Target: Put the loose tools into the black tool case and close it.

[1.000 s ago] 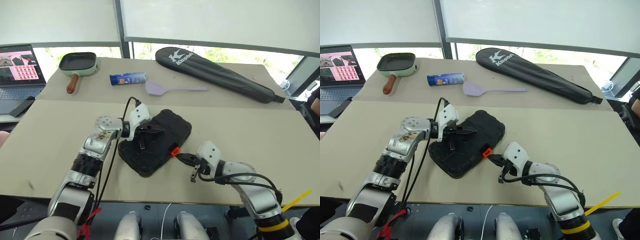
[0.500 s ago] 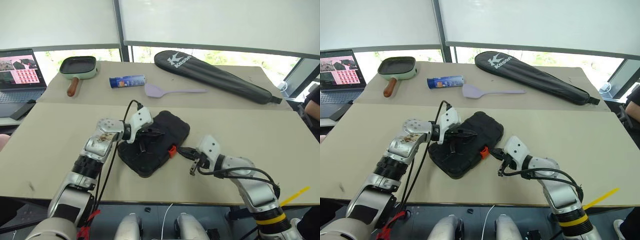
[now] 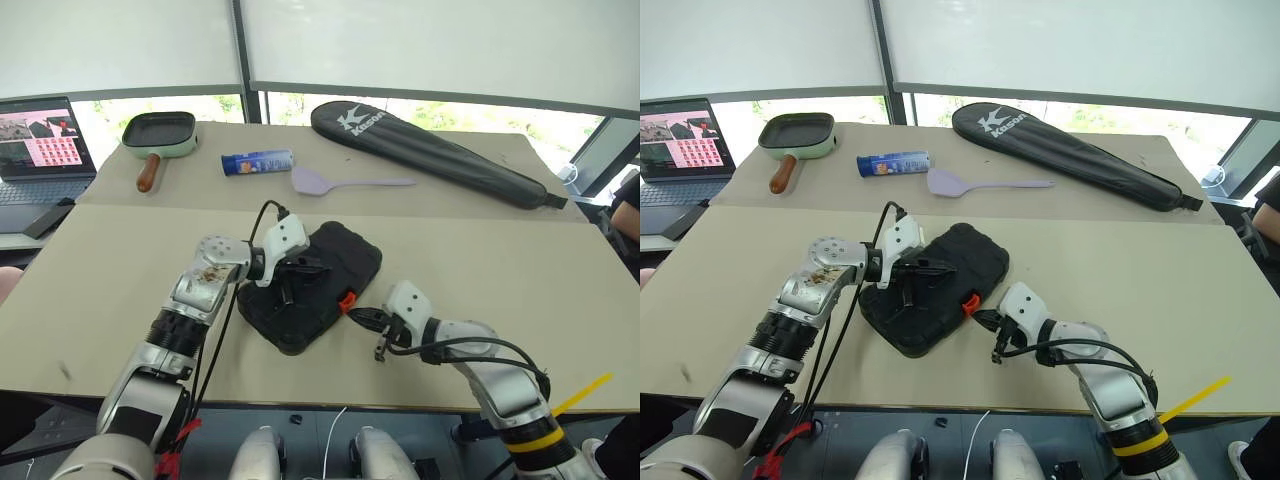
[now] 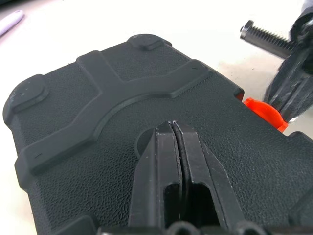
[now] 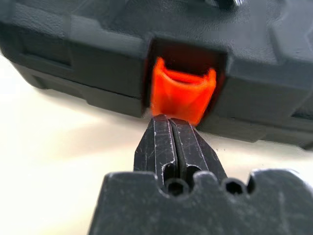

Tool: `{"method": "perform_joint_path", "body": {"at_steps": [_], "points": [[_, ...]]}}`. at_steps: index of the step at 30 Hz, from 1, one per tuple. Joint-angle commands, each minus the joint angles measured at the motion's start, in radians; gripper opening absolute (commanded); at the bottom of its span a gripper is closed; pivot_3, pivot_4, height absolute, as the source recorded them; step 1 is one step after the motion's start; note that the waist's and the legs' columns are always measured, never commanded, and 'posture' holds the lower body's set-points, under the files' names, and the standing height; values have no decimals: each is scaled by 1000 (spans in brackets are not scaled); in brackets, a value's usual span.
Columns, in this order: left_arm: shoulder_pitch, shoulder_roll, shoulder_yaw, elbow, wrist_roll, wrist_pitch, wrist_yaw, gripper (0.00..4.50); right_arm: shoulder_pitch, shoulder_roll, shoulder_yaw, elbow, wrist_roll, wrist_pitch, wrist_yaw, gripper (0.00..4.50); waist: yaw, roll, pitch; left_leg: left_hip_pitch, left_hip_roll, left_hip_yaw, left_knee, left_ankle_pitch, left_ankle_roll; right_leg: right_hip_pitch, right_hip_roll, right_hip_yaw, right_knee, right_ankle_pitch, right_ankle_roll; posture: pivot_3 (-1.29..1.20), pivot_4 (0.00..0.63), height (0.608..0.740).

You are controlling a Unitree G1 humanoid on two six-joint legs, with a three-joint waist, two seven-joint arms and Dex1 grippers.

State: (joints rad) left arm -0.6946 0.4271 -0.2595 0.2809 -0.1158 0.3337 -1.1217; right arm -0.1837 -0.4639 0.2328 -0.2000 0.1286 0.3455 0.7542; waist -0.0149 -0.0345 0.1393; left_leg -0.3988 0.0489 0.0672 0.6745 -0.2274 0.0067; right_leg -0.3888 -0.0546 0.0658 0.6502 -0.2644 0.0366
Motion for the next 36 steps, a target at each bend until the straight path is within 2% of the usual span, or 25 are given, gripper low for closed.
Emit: {"method": "perform_joint_path", "body": {"at_steps": [1, 9, 23, 25, 28, 32, 36], "points": [[56, 15, -101, 68, 75, 78, -9, 99, -42, 12, -3, -7, 0, -54, 2, 31, 0, 0, 0, 0, 0, 0, 0, 0, 0, 0, 0, 0, -1, 0, 0, 0, 150, 740], [78, 18, -117, 51, 71, 113, -17, 99, -83, 53, 17, -2, 1, -55, 7, 31, -4, 0, 0, 0, 0, 0, -1, 0, 0, 0, 0, 0, -1, 0, 0, 0, 150, 740], [120, 16, -85, 34, 56, 89, 12, 99, -167, 71, 16, -65, 29, 92, 43, 31, -21, 0, -1, 2, 1, -3, -5, 0, 0, 0, 1, 1, -2, 0, 0, 0, 150, 740], [130, 18, -76, 26, 48, 78, 14, 99, -166, 73, -6, -69, 54, 108, 52, 31, -23, 0, -1, 2, 1, -4, -5, 0, 0, 0, 1, 1, -2, 0, 0, 0, 150, 740], [156, 34, -55, 5, 33, 49, 7, 99, -155, 82, -80, -107, 171, 204, 78, 31, -26, 0, -1, 2, 1, -5, -6, 0, 0, -1, 1, 1, -2, 0, -1, 0, 150, 740], [188, 47, -13, -13, 13, -4, 7, 99, -126, 8, -78, -125, 196, 244, 139, 31, -35, 1, -1, 2, 1, -5, -8, 0, 0, -2, 1, 4, -3, 1, -1, 0, 150, 740], [249, 68, 104, -68, -81, -119, -21, 99, -44, -99, -87, -138, 173, 159, 208, 31, -38, 2, -2, 8, 0, -5, -15, 0, 0, 1, 1, 4, -4, -3, -1, 0, 150, 740]]}}
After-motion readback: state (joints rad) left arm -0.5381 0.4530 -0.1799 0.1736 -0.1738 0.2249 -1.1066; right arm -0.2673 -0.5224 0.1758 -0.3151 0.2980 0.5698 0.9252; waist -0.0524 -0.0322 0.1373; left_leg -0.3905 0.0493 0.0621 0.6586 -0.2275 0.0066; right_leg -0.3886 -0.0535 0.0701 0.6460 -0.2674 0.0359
